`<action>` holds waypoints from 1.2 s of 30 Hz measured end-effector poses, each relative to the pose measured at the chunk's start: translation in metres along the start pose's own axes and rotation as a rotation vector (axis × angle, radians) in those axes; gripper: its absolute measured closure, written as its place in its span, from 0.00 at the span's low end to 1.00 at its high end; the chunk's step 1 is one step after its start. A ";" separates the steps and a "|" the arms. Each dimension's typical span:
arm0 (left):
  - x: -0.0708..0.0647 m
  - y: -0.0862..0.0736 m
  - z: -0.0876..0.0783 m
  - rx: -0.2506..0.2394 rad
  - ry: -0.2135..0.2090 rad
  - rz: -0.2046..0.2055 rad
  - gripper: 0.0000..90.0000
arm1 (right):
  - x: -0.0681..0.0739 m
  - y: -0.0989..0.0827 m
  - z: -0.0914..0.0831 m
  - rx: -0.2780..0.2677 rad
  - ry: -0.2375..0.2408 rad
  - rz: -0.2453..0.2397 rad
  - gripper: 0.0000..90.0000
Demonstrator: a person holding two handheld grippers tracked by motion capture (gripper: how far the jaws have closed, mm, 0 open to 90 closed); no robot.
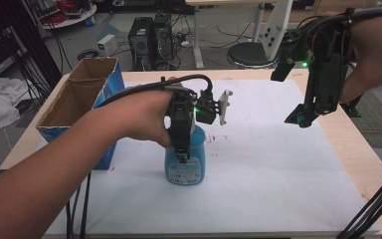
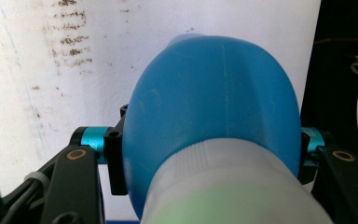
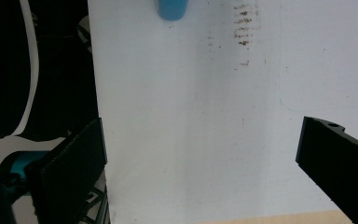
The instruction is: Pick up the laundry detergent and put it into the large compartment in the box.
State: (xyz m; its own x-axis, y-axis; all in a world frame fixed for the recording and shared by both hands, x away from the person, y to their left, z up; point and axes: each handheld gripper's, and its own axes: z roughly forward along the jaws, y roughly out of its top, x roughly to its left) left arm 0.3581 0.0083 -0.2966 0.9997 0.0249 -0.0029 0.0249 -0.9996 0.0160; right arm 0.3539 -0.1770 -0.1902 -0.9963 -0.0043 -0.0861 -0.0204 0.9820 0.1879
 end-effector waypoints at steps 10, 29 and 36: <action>0.002 0.000 -0.003 -0.012 -0.017 -0.042 0.43 | 0.000 -0.001 0.001 -0.001 0.001 0.001 0.01; 0.013 -0.023 -0.067 -0.025 -0.024 -0.186 0.43 | -0.001 0.004 0.004 -0.001 0.001 -0.017 0.01; 0.021 -0.043 -0.099 -0.023 -0.022 -0.266 0.43 | -0.001 0.005 0.007 0.012 0.000 -0.017 0.01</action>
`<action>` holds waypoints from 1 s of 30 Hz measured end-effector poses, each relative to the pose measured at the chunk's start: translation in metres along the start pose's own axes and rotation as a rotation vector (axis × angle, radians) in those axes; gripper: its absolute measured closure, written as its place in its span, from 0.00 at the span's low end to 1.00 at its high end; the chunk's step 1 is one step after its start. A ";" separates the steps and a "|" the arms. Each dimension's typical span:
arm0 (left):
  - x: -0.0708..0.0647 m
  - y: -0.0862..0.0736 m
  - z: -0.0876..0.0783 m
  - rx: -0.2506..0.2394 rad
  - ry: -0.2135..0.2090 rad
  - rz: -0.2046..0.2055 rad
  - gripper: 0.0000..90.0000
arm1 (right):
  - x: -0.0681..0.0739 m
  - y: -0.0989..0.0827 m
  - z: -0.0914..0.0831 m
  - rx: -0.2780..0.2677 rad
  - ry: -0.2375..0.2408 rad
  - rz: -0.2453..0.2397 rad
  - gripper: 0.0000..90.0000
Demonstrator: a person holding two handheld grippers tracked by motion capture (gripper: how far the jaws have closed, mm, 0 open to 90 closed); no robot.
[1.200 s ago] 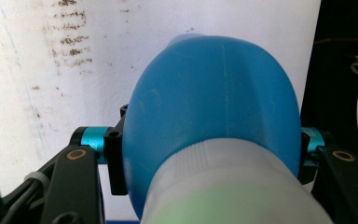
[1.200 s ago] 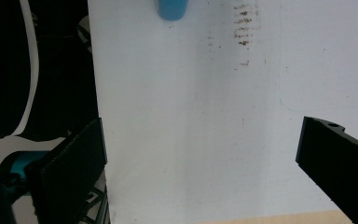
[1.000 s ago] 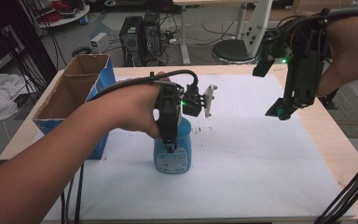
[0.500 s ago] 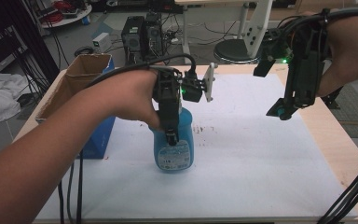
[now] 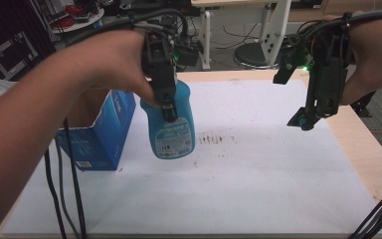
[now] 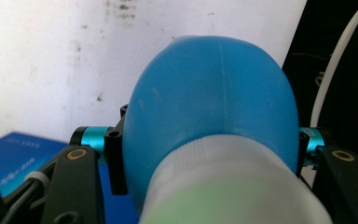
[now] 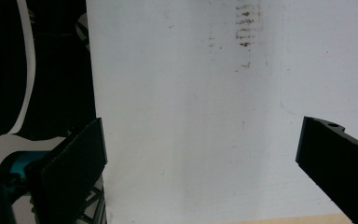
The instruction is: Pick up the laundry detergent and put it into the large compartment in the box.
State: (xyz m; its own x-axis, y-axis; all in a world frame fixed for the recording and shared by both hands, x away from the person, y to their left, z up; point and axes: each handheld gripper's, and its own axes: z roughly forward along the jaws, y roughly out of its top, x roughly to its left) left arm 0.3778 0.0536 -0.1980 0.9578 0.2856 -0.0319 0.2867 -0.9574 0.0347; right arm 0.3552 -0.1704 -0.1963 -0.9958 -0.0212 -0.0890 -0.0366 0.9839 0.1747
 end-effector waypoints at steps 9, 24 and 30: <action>0.019 -0.028 -0.035 -0.026 0.001 -0.154 0.42 | 0.000 0.004 0.001 0.000 0.002 -0.011 0.01; 0.054 -0.087 -0.086 -0.071 0.025 -0.419 0.42 | -0.002 0.010 0.002 0.000 -0.001 -0.023 0.01; 0.065 -0.109 -0.099 -0.091 0.035 -0.529 0.42 | -0.002 0.010 0.001 -0.003 0.000 -0.016 0.01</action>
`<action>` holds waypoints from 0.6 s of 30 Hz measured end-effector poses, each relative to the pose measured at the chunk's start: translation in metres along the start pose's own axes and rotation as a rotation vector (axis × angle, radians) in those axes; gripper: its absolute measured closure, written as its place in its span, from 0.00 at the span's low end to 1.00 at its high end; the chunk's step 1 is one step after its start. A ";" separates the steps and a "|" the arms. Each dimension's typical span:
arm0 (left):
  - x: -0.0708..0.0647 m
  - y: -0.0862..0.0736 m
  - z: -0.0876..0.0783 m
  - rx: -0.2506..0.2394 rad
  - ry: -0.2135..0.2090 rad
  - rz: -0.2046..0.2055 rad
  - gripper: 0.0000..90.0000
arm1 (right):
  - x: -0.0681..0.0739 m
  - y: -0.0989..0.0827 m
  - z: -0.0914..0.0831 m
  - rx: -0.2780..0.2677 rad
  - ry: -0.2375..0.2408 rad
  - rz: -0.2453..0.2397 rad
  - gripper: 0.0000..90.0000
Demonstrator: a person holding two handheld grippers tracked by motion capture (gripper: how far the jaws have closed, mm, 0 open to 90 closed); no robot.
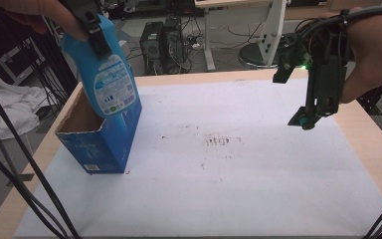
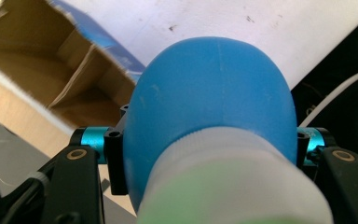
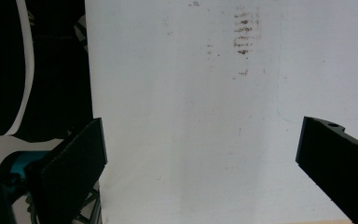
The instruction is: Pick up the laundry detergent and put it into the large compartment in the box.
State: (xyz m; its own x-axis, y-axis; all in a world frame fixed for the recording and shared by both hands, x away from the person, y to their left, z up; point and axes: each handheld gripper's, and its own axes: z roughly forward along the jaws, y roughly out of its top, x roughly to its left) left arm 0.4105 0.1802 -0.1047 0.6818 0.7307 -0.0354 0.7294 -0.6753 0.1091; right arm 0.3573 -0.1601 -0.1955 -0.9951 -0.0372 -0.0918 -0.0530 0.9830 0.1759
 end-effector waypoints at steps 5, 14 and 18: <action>0.014 -0.008 -0.008 -0.009 -0.001 -0.051 0.42 | 0.000 0.000 -0.001 -0.003 -0.006 -0.001 0.01; 0.045 -0.024 -0.010 0.000 0.037 -0.240 0.42 | -0.001 0.002 -0.003 -0.021 -0.009 -0.005 0.01; 0.053 -0.030 -0.006 -0.001 0.054 -0.328 0.42 | -0.002 0.003 -0.002 -0.021 -0.008 -0.005 0.01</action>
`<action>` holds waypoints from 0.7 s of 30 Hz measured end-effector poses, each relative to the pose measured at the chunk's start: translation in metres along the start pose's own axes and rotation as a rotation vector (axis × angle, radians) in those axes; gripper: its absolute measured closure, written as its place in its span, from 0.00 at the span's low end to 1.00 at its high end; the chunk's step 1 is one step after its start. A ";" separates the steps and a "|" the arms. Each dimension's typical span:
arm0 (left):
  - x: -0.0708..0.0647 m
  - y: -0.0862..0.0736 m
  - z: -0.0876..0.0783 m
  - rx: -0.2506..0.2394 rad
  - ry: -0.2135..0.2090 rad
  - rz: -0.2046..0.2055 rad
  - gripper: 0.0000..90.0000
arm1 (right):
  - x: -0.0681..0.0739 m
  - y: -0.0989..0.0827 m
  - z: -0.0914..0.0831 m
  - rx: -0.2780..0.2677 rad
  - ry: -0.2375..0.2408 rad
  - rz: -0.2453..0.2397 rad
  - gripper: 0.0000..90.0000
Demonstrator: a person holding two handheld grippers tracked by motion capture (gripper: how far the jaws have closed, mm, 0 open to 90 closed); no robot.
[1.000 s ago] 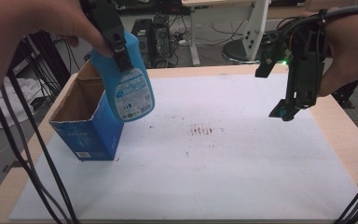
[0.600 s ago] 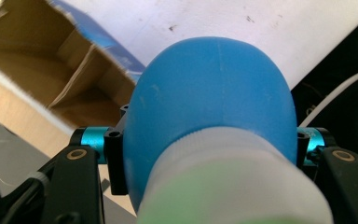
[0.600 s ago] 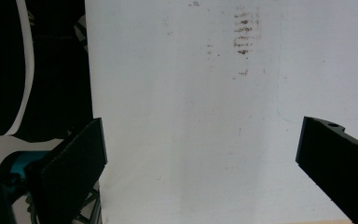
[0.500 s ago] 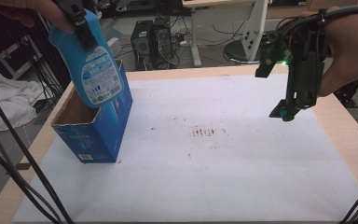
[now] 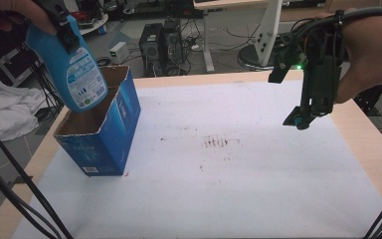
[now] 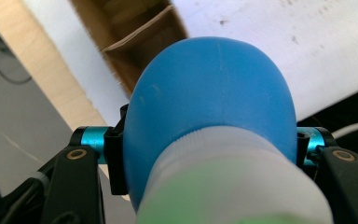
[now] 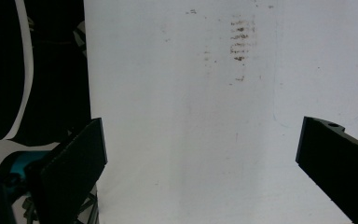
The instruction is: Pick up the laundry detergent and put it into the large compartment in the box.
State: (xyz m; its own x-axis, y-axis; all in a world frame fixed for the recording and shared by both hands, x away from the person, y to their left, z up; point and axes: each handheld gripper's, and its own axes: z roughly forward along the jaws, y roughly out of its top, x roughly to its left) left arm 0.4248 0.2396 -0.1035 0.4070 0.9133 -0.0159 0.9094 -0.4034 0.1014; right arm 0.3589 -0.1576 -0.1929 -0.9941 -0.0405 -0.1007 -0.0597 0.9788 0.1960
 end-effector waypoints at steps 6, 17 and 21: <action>0.014 -0.002 0.010 -0.015 0.007 -0.121 0.42 | -0.001 0.002 0.002 0.004 0.002 -0.006 0.01; 0.023 0.001 0.038 0.016 -0.005 -0.158 0.42 | -0.001 0.003 0.003 0.011 0.005 -0.004 0.01; 0.023 0.002 0.051 0.030 -0.008 -0.157 0.42 | -0.002 0.004 0.003 0.011 0.006 -0.006 0.01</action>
State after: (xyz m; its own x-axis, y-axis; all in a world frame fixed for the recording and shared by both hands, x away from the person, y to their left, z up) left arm 0.4400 0.2571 -0.1547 0.2605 0.9648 -0.0367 0.9638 -0.2577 0.0678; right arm 0.3607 -0.1532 -0.1953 -0.9942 -0.0479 -0.0958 -0.0650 0.9806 0.1848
